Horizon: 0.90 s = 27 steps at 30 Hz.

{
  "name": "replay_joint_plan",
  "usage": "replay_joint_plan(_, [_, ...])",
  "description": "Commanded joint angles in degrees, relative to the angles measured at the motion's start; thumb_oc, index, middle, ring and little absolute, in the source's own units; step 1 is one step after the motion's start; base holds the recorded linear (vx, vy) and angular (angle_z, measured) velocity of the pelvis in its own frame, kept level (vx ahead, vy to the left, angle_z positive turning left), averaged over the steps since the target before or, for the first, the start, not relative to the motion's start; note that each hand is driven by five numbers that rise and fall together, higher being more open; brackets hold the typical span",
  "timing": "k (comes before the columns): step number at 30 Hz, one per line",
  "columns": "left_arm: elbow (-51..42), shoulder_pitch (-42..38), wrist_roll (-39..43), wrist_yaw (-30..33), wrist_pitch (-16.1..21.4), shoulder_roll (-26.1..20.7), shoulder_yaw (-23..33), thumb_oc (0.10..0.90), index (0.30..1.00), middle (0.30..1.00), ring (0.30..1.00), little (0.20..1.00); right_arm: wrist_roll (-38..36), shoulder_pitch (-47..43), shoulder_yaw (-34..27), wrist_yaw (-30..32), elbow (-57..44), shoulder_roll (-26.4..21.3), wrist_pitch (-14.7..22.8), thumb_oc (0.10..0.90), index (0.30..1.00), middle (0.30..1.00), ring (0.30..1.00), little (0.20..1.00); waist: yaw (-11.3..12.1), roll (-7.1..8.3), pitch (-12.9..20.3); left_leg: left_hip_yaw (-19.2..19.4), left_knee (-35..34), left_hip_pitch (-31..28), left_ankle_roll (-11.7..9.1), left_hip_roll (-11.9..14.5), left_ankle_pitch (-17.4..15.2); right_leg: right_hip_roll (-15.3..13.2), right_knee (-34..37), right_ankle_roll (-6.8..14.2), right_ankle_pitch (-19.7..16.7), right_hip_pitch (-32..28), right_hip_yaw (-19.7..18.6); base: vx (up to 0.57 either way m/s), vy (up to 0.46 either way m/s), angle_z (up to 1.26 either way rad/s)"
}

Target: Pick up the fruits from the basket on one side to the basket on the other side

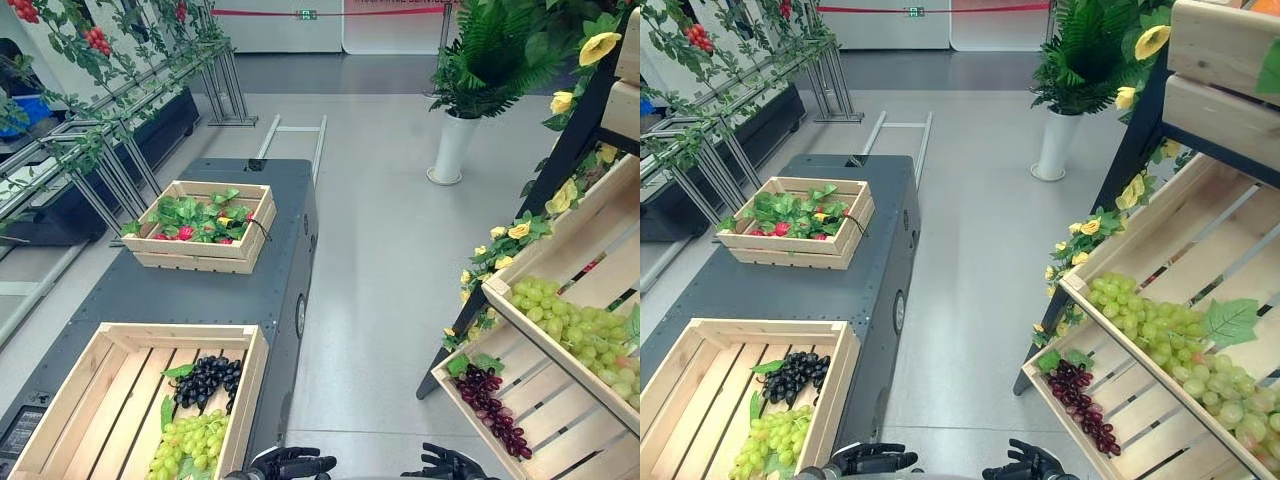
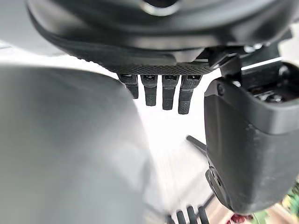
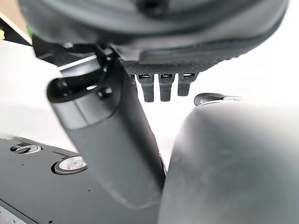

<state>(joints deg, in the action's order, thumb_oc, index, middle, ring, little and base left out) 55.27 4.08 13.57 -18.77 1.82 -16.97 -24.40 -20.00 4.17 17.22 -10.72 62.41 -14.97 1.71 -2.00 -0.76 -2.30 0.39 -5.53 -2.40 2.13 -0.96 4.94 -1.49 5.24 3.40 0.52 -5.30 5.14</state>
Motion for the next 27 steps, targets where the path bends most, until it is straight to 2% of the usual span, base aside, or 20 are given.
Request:
replay_joint_plan(1, [-7.33,-7.52,1.74,0.72,6.93,-1.31,-0.55,0.800,0.900,0.900,0.900,0.900,1.72,-4.26,3.16,-2.02,-4.30,-0.56,0.39,0.800,0.900,0.900,0.900,0.900,0.65,-0.21,-3.87,1.73,1.37,-2.47,-0.86,-2.27,-7.92,1.50,-2.75,0.42,1.30,1.78,-0.56,-0.06,0.031,-0.03])
replay_joint_plan(4, [-16.81,-10.33,5.03,5.49,6.18,-4.29,-0.36,0.800,0.900,0.900,0.900,0.900,0.47,-5.72,3.91,-1.84,-5.58,-1.73,-0.71,0.800,0.900,0.900,0.900,0.900,1.38,-0.29,-5.19,0.98,2.21,-1.16,-0.42,-2.40,-7.53,1.33,-3.80,-0.03,1.20,3.06,-0.42,-0.08,0.011,-0.02])
replay_joint_plan(5, [-20.60,-11.38,5.57,7.93,7.63,-5.42,0.61,0.800,0.900,0.900,0.900,0.900,0.08,-6.03,3.92,-1.96,-5.70,-2.03,-1.15,0.800,0.900,0.900,0.900,0.900,1.86,-0.29,-5.53,0.43,1.90,-1.21,-0.38,-2.44,-7.24,1.29,-3.58,-0.09,1.00,2.98,0.04,0.00,0.000,0.00])
replay_joint_plan(6, [-23.13,-11.91,5.19,8.80,7.44,-6.19,1.56,0.800,0.900,0.900,0.900,0.900,-0.06,-5.98,3.83,-1.97,-5.73,-2.09,-1.28,0.800,0.900,0.900,0.900,0.900,2.17,-0.26,-5.57,0.26,1.68,-1.39,-0.34,-2.48,-7.20,1.27,-3.39,-0.10,0.93,2.76,0.28,0.02,-0.037,0.05])
replay_joint_plan(7, [-27.44,-12.25,3.68,11.48,9.26,-7.99,3.68,0.800,0.900,0.900,0.900,0.900,-0.28,-5.51,3.74,-1.98,-5.83,-2.10,-1.63,0.800,0.900,0.900,0.900,0.900,2.79,-0.09,-5.56,-0.26,1.17,-1.84,-0.39,-2.51,-7.06,1.24,-2.98,-0.19,0.94,2.03,0.75,0.04,-0.028,0.06])
replay_joint_plan(10, [-35.04,-11.17,0.53,14.25,9.29,-10.27,7.70,0.800,0.900,0.900,0.900,0.900,0.22,-3.63,3.02,-1.55,-7.08,-1.71,-2.02,0.800,0.900,0.900,0.900,0.900,3.61,0.24,-5.33,-1.02,0.67,-2.40,-0.51,-2.56,-7.04,1.11,-2.40,-0.22,1.05,1.04,1.56,0.06,-0.030,0.10])
replay_joint_plan(11, [-38.15,-10.06,-1.67,16.38,11.33,-11.41,9.85,0.800,0.900,0.900,0.900,0.900,0.44,-2.25,2.52,-1.30,-7.50,-1.29,-1.85,0.800,0.900,0.900,0.900,0.900,4.05,0.49,-5.22,-1.33,0.63,-2.57,-0.58,-2.58,-7.08,0.98,-2.20,-0.26,1.16,0.60,2.09,0.07,-0.030,0.21])
replay_joint_plan(14, [-43.09,-8.25,-6.84,19.94,13.74,-13.28,14.23,0.800,0.900,0.900,0.900,0.900,1.24,-0.02,1.44,-1.35,-7.56,-0.66,-0.99,0.800,0.900,0.900,0.900,0.900,4.91,0.92,-5.19,-1.84,0.82,-2.47,-0.69,-2.65,-7.05,0.77,-2.15,-0.43,1.48,0.06,3.12,0.07,-0.026,0.22])
replay_joint_plan(18, [-45.93,-7.82,-11.19,23.63,13.72,-15.15,17.93,0.800,0.900,0.900,0.900,0.900,0.73,1.24,1.09,-1.32,-6.34,-0.08,0.48,0.800,0.900,0.900,0.900,0.900,5.59,1.32,-5.42,-2.50,1.04,-2.17,-0.75,-2.78,-6.93,0.73,-2.57,-0.64,1.96,-0.06,3.92,0.05,-0.018,0.21])
replay_joint_plan(23, [-47.54,-7.53,-18.65,30.58,10.56,-17.84,22.12,0.800,0.900,0.900,0.900,0.900,-0.11,1.97,1.23,-0.71,-5.94,0.09,1.77,0.800,0.900,0.900,0.900,0.900,6.12,1.52,-6.57,-2.99,2.11,-0.61,-0.87,-2.68,-6.73,1.05,-4.09,-1.19,2.69,1.33,4.03,0.02,-0.003,0.10])
replay_joint_plan(27, [-45.37,-7.62,-21.95,33.53,9.65,-19.65,24.27,0.800,0.900,0.900,0.900,0.900,-0.03,2.18,1.31,-0.53,-5.95,-0.30,2.63,0.800,0.900,0.900,0.900,0.900,6.18,1.33,-8.16,-3.44,4.34,1.64,-0.96,-2.66,-6.52,1.12,-6.75,-1.58,3.25,3.51,4.29,-0.04,0.018,0.05])
